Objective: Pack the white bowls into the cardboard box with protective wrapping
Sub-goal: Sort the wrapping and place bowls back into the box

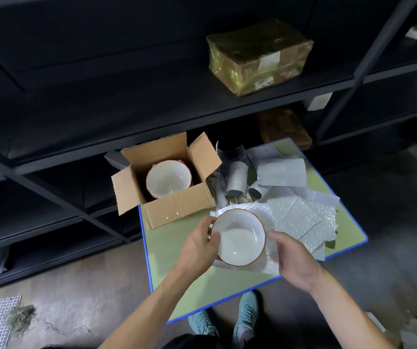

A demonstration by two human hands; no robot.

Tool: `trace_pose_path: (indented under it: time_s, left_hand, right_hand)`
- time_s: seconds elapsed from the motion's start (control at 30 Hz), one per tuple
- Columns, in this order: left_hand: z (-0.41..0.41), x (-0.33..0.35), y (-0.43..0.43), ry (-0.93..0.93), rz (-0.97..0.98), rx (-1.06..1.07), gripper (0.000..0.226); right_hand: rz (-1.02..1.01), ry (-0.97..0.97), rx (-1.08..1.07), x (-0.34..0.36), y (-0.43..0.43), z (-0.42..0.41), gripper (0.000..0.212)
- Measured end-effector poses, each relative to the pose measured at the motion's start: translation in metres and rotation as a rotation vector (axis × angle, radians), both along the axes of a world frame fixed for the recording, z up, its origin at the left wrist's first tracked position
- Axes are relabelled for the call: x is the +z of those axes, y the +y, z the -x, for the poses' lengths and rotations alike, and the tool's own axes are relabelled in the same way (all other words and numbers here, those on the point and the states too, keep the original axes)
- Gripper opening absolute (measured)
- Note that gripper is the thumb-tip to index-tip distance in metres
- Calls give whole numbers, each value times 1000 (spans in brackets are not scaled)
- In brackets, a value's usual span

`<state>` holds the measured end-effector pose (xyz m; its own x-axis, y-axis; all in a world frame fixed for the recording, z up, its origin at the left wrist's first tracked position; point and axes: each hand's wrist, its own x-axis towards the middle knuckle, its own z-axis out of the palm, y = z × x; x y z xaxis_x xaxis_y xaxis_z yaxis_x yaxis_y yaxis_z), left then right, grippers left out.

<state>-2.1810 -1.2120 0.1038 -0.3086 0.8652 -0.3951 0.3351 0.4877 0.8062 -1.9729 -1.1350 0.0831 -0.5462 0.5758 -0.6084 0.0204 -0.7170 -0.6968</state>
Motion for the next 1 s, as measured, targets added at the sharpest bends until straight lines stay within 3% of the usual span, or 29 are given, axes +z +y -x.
trace_pose_path:
  time_s: [0.17, 0.27, 0.4, 0.5, 0.6, 0.7, 0.87, 1.0]
  left_hand:
    - [3, 10, -7, -65, -47, -18, 16]
    - [9, 10, -12, 28, -65, -17, 18]
    - [25, 12, -27, 101, -100, 95, 44]
    - [40, 20, -38, 9, -31, 126, 64]
    - [52, 26, -45, -68, 32, 142, 69]
    - [65, 32, -50, -143, -10, 152, 63]
    - [77, 44, -53, -183, -136, 69, 33]
    - [89, 42, -53, -169, -187, 96, 30]
  right_hand:
    - [-160, -46, 80, 5, -8, 8, 51]
    - [-191, -61, 55, 7, -11, 14, 45]
    - [-217, -35, 74, 11, -12, 25, 51]
    - [-253, 5, 134, 19, -13, 39, 52]
    - [-257, 52, 150, 29, -16, 56, 41]
    - [-252, 64, 172, 37, -15, 75, 37]
    - [-269, -8, 234, 40, -9, 105, 43]
    - [-295, -108, 265, 43, -4, 131, 33]
